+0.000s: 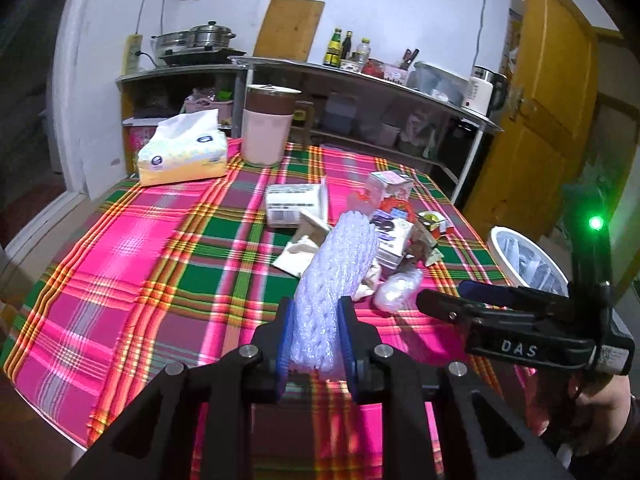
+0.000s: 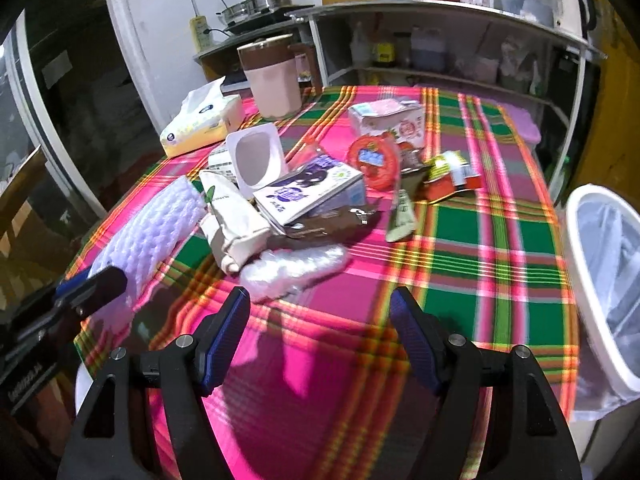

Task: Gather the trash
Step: 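Carry the foam net toward the bin with the left gripper while the right gripper grasps a clear plastic bag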

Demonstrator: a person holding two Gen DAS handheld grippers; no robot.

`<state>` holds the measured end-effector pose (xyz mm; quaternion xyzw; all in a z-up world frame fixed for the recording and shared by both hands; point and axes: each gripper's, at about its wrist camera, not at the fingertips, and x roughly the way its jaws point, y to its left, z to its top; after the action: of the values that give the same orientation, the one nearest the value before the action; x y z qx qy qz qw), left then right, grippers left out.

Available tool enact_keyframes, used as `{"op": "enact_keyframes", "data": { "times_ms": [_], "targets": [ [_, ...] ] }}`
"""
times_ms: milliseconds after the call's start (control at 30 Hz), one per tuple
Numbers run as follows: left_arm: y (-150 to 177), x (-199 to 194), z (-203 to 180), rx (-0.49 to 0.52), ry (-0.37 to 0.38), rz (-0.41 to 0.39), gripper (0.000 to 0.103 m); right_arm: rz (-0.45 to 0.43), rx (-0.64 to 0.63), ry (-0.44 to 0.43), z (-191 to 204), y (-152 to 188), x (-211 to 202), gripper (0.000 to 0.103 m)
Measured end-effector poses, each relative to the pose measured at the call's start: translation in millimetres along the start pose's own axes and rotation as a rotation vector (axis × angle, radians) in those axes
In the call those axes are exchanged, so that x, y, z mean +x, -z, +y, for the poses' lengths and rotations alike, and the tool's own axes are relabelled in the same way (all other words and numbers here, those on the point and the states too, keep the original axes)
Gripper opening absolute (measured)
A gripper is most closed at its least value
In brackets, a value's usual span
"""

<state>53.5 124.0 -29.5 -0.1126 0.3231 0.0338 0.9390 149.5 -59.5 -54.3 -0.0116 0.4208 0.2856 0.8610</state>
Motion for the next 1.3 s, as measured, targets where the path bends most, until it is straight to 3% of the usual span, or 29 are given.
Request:
{"op": "enact_keyframes", "data": {
  "times_ms": [167, 367, 433, 500, 667, 700, 1033, 1300],
  "targets": [
    [1, -1, 11, -0.017, -0.008, -0.001, 0.022, 0.016, 0.026, -0.01, 13, -10, 18, 0.073],
    [5, 0, 20, -0.036, -0.009, 0.005, 0.022, 0.039, 0.066, 0.056, 17, -14, 34, 0.072],
    [5, 2, 22, -0.039, -0.005, 0.006, 0.022, 0.038, 0.089, 0.062, 12, -14, 34, 0.062],
    [5, 2, 24, -0.041, -0.001, 0.008, 0.022, 0.041, 0.096, 0.083, 8, -14, 34, 0.039],
    [5, 3, 19, -0.036, 0.004, 0.012, 0.022, 0.031, 0.107, 0.085, -2, -8, 27, 0.032],
    [5, 3, 18, -0.034, 0.006, 0.013, 0.022, 0.027, 0.106, 0.085, -4, -7, 26, 0.027],
    [5, 5, -10, 0.0, 0.04, 0.03, 0.022, -0.008, 0.114, 0.077, -23, 12, -7, 0.026],
    [-7, 17, -58, 0.079, 0.11, 0.037, 0.022, -0.069, 0.158, 0.098, -55, 20, -44, 0.026]
  ]
}}
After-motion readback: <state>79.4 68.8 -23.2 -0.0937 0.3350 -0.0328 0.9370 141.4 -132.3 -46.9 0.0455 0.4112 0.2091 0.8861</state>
